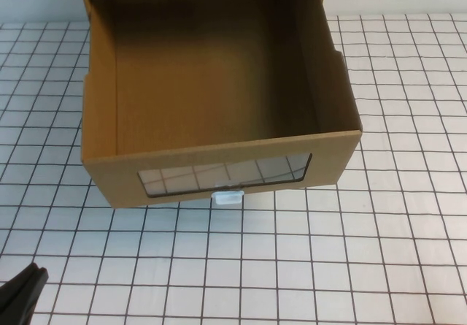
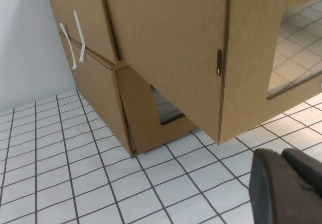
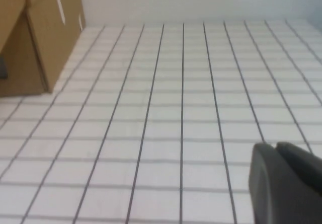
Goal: Open the shoe box
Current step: 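Pull the top drawer of the cardboard box fully open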
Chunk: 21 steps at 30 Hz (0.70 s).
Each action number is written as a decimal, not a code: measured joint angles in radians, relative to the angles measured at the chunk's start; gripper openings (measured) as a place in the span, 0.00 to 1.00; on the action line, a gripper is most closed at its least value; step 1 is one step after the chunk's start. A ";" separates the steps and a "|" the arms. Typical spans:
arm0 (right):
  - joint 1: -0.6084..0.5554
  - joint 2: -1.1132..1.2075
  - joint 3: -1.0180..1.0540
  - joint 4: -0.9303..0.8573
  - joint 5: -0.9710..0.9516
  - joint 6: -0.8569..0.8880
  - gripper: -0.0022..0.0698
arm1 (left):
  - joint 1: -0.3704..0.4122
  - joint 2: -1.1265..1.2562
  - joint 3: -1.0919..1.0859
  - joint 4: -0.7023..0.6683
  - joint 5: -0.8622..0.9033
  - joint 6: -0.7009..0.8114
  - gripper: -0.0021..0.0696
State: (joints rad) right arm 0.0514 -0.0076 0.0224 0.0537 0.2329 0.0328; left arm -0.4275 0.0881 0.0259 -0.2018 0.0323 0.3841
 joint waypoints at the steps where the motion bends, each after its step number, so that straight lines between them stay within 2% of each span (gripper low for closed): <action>1: 0.000 0.000 0.000 0.000 0.038 0.000 0.01 | 0.000 0.000 0.000 0.000 0.000 0.000 0.03; 5: 0.000 0.000 0.001 0.004 0.127 0.000 0.01 | 0.000 0.000 0.000 0.000 0.000 0.000 0.03; 21: 0.000 0.000 0.001 0.008 0.139 0.000 0.01 | 0.000 0.000 0.000 0.000 0.000 0.000 0.03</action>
State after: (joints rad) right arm 0.0514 -0.0076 0.0229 0.0618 0.3715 0.0328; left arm -0.4275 0.0881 0.0259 -0.2018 0.0327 0.3841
